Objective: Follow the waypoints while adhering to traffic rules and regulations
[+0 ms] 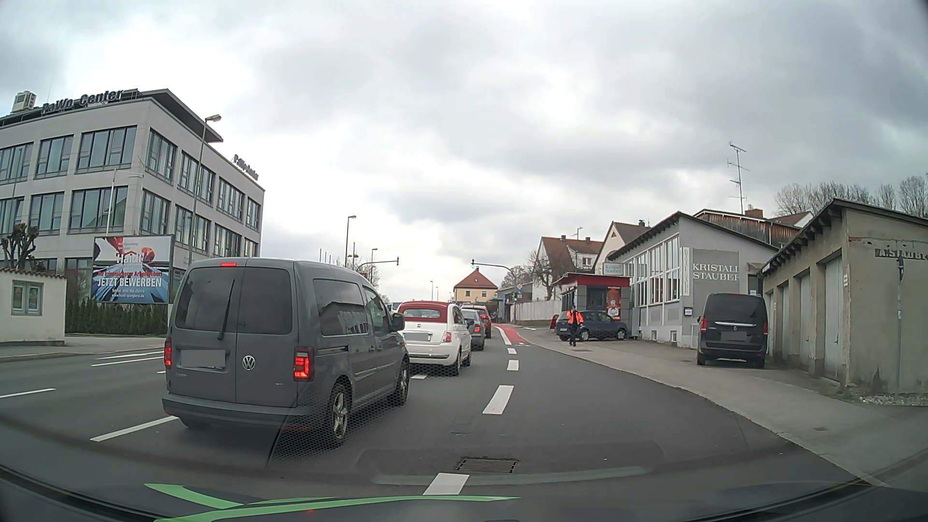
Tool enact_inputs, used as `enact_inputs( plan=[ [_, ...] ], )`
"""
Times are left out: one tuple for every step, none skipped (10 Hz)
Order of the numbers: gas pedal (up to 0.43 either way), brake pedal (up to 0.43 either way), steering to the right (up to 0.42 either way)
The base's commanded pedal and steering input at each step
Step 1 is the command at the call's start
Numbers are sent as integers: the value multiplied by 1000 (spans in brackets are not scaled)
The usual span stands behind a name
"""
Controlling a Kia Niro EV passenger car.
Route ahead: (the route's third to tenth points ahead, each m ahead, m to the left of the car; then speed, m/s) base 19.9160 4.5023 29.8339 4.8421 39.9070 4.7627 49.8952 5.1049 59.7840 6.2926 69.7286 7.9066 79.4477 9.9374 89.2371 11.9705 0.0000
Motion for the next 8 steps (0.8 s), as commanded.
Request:
enact_inputs(
  plan=[
    [0, 329, -219],
    [0, 329, -219],
    [0, 329, -219],
    [0, 329, -219],
    [0, 329, -219],
    [0, 329, -219],
    [0, 329, -219],
    [0, 329, -219]
  ],
)
